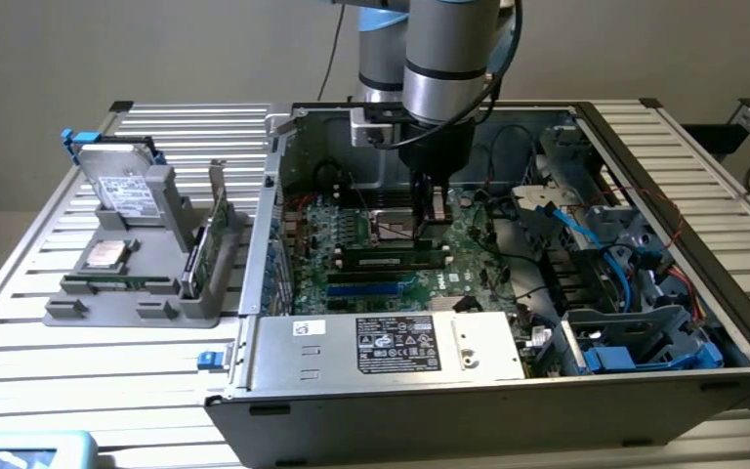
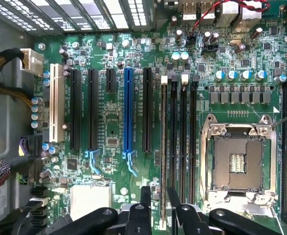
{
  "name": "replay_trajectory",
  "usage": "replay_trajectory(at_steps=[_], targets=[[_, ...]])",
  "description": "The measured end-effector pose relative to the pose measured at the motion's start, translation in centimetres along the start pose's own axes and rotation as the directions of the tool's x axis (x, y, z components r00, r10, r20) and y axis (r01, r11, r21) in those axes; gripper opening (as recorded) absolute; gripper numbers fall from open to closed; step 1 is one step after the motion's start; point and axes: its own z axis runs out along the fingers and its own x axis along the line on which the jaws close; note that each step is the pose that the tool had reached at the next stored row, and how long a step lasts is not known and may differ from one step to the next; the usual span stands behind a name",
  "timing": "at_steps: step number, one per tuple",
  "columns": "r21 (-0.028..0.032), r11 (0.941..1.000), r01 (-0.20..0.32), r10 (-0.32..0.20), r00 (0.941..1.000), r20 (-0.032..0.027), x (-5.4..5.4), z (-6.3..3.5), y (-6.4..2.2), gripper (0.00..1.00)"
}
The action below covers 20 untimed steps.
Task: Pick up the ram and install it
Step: 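Insert the ram into the slot, then press down the ram until it locks into place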
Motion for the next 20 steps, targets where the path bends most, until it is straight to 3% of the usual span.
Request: replay_trajectory(at_steps=[10,12,13,20], targets=[[-0.0001,1.0,0.0,0.0,1.0,0.0,0.0,0.0,0.0,0.27],[-0.0001,1.0,0.0,0.0,1.0,0.0,0.0,0.0,0.0,0.25],[-0.0001,1.0,0.0,0.0,1.0,0.0,0.0,0.0,0.0,0.12],[-0.0003,1.0,0.0,0.0,1.0,-0.0002,0.0,0.05,-0.35,0.11]])
